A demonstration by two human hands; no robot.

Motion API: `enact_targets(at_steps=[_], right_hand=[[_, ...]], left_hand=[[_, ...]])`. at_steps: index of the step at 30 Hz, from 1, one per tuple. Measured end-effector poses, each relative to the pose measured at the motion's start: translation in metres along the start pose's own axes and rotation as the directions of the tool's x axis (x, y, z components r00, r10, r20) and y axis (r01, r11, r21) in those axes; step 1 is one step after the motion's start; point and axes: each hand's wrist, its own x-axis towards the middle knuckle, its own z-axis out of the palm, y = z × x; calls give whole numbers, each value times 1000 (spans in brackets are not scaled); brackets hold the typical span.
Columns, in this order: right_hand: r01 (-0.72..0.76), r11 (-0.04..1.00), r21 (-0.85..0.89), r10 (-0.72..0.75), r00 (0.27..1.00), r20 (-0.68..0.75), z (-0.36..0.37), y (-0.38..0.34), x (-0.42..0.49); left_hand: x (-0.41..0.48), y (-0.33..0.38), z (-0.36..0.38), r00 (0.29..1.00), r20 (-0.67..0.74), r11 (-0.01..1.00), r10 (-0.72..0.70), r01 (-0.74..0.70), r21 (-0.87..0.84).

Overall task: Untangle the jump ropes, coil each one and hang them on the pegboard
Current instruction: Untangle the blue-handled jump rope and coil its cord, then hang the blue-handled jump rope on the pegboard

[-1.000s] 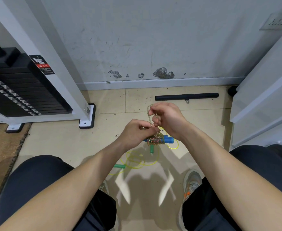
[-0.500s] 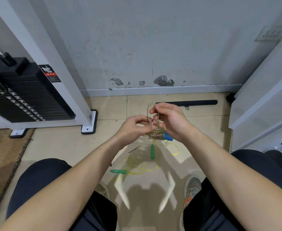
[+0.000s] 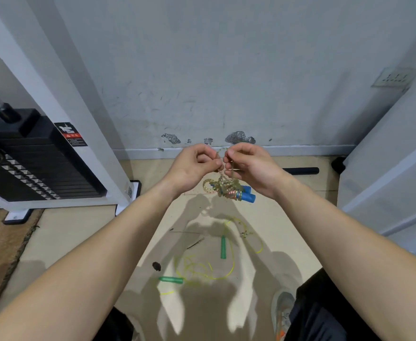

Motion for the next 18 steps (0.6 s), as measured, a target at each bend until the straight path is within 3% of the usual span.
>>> enact_targets(at_steps=[3,8,12,18], right_hand=[[17,984,-179,-28,998,-59,-10,-4,42],[-25,963,-268,-3,995,-102,-15,-45,102],[-29,955,-295,-3,994,-106,2,-134,117],[-34,937,-349,10,998,-70,42,-312,98]], left_hand=[[40,-10,-15,999,-14,998,-36,35,-48],[106,8,-46,985,-60,986,-162,159,-44],[134,95,-69,981,-77,984,-180,178,-26],[143,282,-108,979,-80,982,-189,187,-29]])
